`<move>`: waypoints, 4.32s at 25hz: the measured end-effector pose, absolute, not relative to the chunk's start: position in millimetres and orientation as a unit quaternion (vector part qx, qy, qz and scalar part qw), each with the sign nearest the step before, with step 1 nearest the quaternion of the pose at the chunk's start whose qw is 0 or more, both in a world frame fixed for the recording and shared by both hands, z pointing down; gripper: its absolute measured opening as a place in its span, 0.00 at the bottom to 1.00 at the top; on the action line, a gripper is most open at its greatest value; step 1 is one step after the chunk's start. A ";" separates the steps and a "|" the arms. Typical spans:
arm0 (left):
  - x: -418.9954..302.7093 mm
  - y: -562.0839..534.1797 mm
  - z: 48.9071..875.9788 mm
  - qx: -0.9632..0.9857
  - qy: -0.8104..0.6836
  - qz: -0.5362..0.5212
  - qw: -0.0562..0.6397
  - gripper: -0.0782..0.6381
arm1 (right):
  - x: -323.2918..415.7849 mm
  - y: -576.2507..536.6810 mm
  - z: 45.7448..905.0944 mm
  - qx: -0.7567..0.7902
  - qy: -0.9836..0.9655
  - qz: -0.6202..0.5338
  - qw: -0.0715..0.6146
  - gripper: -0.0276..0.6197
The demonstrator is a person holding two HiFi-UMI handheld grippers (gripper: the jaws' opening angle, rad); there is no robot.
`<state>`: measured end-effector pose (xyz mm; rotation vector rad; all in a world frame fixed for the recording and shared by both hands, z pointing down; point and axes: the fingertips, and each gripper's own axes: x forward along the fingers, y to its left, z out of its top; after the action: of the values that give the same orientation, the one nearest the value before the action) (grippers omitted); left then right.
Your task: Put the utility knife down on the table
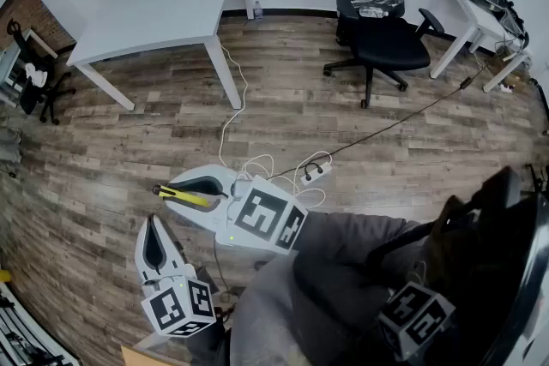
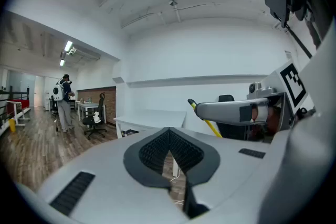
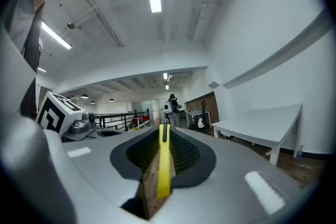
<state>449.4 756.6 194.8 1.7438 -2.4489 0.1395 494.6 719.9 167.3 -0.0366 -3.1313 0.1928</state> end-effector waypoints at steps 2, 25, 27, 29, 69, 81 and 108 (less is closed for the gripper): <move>454.7 752.4 195.8 0.575 -0.814 0.046 0.065 0.11 | 499.8 715.4 168.0 -0.016 -0.998 0.066 -0.001 0.14; 455.4 719.1 218.7 0.527 -0.844 0.043 0.082 0.11 | 504.9 671.2 194.4 -0.058 -0.995 0.081 0.017 0.14; 444.2 710.9 224.7 0.531 -0.843 0.041 0.081 0.11 | 494.7 662.7 200.4 -0.048 -0.995 0.083 0.022 0.14; 432.5 699.4 229.1 0.541 -0.835 0.048 0.086 0.11 | 481.2 651.7 204.3 -0.036 -0.995 0.084 0.025 0.14; 226.0 573.7 249.7 0.602 -0.789 0.069 0.103 0.11 | 280.1 532.8 223.4 0.041 -0.993 0.104 0.039 0.14; 182.8 470.8 251.0 0.601 -0.789 0.081 0.105 0.11 | 237.7 434.0 226.6 0.037 -0.992 0.115 0.038 0.14; 66.9 335.8 244.9 0.616 -0.776 0.086 0.106 0.11 | 119.1 303.3 224.7 0.047 -0.991 0.119 0.035 0.14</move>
<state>66.9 335.8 244.9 1.8148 -2.2854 0.2537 119.1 303.3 224.7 0.1437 -3.0455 0.3660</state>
